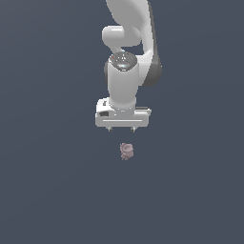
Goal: Pick up the object and move it to a goal position.
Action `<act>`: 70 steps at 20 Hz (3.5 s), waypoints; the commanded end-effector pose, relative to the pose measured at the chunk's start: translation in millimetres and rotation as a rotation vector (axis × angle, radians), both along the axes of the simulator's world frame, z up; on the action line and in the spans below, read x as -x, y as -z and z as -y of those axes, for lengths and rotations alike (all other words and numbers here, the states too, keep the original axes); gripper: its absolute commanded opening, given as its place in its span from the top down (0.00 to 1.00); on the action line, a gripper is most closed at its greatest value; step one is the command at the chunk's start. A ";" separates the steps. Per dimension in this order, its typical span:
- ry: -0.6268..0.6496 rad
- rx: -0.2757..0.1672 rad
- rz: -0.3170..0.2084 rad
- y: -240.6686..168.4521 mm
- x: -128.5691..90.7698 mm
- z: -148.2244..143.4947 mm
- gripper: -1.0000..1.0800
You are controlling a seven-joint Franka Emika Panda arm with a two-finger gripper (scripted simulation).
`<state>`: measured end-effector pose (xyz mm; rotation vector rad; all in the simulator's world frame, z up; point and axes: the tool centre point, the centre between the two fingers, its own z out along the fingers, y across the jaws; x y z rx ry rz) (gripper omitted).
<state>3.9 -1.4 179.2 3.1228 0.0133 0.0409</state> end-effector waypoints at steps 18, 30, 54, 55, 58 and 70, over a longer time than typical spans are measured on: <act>-0.018 -0.032 -0.015 8.0 2.6 -31.9 0.04; -0.094 -0.020 -0.023 58.7 -21.8 -26.8 0.04; -0.128 -0.017 -0.028 129.6 -29.3 -24.2 0.04; -0.128 -0.017 -0.027 131.4 -29.5 -24.6 0.04; -0.128 -0.017 -0.027 132.7 -30.5 -24.6 0.04; -0.127 -0.016 -0.026 131.8 -30.8 -23.6 1.00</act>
